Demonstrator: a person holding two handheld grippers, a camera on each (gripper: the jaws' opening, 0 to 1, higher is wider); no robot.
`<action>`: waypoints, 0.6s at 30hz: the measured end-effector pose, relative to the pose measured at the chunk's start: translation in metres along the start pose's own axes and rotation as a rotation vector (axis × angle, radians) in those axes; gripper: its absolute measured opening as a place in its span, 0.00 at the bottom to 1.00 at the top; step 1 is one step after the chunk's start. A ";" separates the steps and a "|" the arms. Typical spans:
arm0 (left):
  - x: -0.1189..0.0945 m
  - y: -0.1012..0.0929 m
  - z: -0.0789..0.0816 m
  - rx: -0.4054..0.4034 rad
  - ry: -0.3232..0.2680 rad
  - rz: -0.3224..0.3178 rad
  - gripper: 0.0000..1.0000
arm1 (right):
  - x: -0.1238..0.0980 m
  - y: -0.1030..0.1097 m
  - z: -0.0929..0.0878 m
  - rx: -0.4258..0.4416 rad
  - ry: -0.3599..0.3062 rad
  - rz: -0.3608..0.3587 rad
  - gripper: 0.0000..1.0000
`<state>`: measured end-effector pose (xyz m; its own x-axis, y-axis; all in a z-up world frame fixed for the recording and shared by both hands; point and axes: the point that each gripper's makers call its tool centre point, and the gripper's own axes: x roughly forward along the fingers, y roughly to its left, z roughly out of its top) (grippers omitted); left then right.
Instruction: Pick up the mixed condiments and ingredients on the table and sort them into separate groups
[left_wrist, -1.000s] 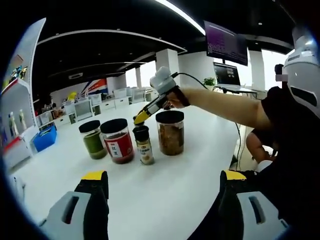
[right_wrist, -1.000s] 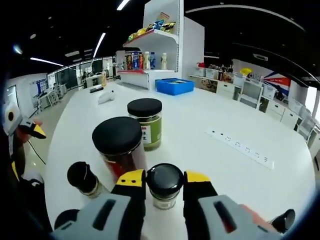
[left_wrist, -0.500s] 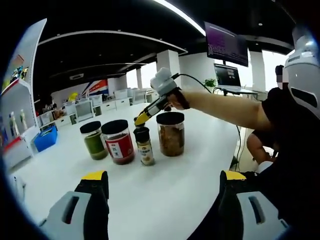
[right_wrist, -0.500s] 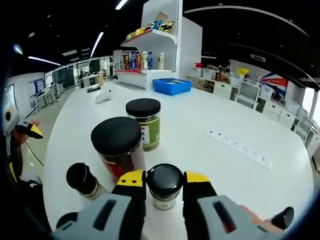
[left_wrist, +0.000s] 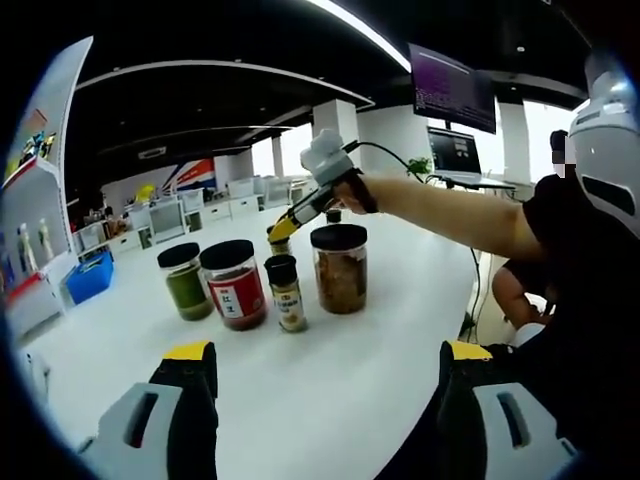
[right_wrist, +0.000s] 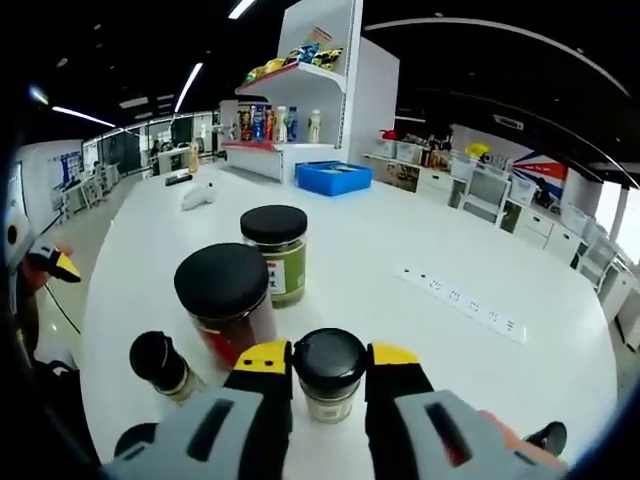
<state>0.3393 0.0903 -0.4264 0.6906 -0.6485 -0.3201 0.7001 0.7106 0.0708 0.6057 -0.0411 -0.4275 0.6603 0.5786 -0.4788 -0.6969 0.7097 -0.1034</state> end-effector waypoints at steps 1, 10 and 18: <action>0.000 0.000 0.000 0.001 0.000 -0.001 0.91 | -0.001 -0.001 0.003 -0.002 -0.004 -0.002 0.25; -0.001 -0.003 0.001 0.005 -0.005 -0.003 0.91 | -0.024 -0.027 0.027 -0.011 -0.027 -0.062 0.25; -0.001 -0.005 0.001 0.006 -0.004 -0.010 0.91 | -0.049 -0.060 0.036 0.022 -0.040 -0.131 0.25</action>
<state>0.3354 0.0873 -0.4259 0.6841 -0.6568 -0.3172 0.7082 0.7022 0.0734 0.6254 -0.0976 -0.3662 0.7564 0.4951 -0.4274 -0.5975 0.7889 -0.1436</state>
